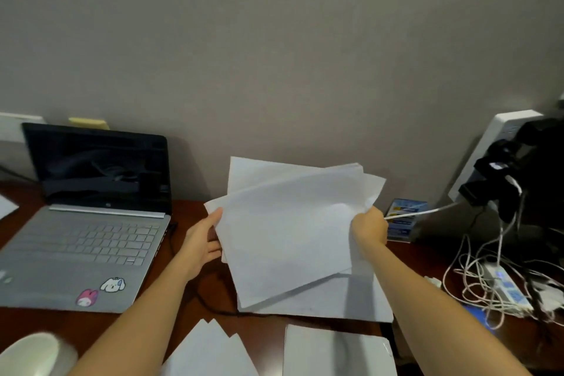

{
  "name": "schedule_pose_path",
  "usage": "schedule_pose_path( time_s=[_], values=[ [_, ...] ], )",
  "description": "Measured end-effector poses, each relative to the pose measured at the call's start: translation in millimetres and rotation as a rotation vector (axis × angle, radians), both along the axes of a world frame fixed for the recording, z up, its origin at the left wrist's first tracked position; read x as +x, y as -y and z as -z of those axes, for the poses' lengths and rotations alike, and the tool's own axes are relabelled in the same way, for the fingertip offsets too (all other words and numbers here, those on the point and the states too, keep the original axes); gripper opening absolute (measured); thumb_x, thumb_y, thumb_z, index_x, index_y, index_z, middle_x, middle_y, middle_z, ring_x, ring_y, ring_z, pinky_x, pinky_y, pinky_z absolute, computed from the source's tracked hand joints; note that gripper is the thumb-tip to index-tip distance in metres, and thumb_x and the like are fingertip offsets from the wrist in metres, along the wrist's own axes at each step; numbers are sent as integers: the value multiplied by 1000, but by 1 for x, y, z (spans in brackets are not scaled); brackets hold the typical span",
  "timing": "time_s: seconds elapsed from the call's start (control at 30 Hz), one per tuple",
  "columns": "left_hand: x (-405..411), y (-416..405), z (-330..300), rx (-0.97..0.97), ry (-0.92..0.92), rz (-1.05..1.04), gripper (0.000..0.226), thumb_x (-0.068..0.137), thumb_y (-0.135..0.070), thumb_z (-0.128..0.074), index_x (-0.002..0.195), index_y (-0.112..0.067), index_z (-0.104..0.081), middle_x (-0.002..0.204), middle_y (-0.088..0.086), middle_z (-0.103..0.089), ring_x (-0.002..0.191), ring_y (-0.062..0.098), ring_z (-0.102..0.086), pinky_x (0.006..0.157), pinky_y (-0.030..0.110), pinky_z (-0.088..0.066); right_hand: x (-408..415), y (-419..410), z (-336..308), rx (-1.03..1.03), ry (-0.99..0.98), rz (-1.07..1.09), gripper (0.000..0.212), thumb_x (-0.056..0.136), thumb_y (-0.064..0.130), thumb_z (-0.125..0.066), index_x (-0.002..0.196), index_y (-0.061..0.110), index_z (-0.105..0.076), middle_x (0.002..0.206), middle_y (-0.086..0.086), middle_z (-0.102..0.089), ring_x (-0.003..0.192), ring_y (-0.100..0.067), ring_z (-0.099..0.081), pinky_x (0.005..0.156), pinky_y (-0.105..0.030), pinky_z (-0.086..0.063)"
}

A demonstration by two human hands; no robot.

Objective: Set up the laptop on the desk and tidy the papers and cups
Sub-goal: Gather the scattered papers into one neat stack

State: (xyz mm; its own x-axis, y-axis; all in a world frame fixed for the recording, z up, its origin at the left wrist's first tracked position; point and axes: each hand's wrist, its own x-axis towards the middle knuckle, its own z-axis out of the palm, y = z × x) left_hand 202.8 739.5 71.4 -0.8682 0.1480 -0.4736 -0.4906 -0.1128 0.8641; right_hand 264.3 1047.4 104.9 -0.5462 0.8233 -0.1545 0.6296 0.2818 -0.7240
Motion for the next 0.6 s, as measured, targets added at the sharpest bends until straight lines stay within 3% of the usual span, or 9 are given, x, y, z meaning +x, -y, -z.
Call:
schedule_pose_path(
  time_s=[0.1, 0.2, 0.33, 0.4, 0.5, 0.6],
  values=[
    [11, 5, -9, -41, -85, 19, 49, 83, -45, -65, 123, -17, -57, 119, 7, -66, 110, 29, -61, 100, 53, -44, -1, 8, -11, -16, 47, -96, 17, 91, 3, -41, 99, 2, -56, 110, -27, -61, 91, -38, -55, 70, -37, -40],
    [16, 11, -21, 4, -151, -35, 47, 81, -39, -69, 121, -17, -59, 118, 10, -67, 110, 31, -62, 101, 55, -43, -5, 11, -20, -34, 92, -197, 27, 94, 6, -40, 113, -5, -56, 118, -26, -59, 105, -39, -57, 74, -37, -40],
    [14, 14, -41, 99, -190, -136, 33, 80, -34, -71, 109, -21, -63, 113, 7, -69, 106, 28, -65, 89, 48, -53, -5, 15, -42, -28, -77, -120, 27, 92, 5, -41, 111, -1, -60, 111, -25, -62, 88, -37, -56, 70, -38, -41],
    [12, 10, -56, 87, -266, -207, 38, 80, -30, -72, 115, -21, -59, 120, 7, -65, 103, 22, -64, 80, 40, -54, -5, 20, -66, 54, -197, -68, 29, 89, 3, -40, 103, 8, -64, 102, -22, -65, 77, -33, -52, 66, -36, -42],
    [10, 1, -77, -117, -463, -414, 81, 75, -27, -78, 142, -22, -34, 146, 7, -42, 123, 19, -49, 97, 38, -42, -7, 31, -111, 314, -333, -149, 20, 83, 1, -40, 73, 14, -52, 77, -20, -61, 63, -32, -46, 59, -32, -35],
    [14, -15, -102, -549, -754, -508, 102, 66, -38, -82, 147, -29, -19, 155, -1, -23, 143, 20, -24, 113, 56, -13, -8, 43, -150, 739, -453, -310, 18, 77, 0, -46, 64, 11, -42, 55, -20, -52, 51, -35, -42, 62, -34, -28]
  ],
)
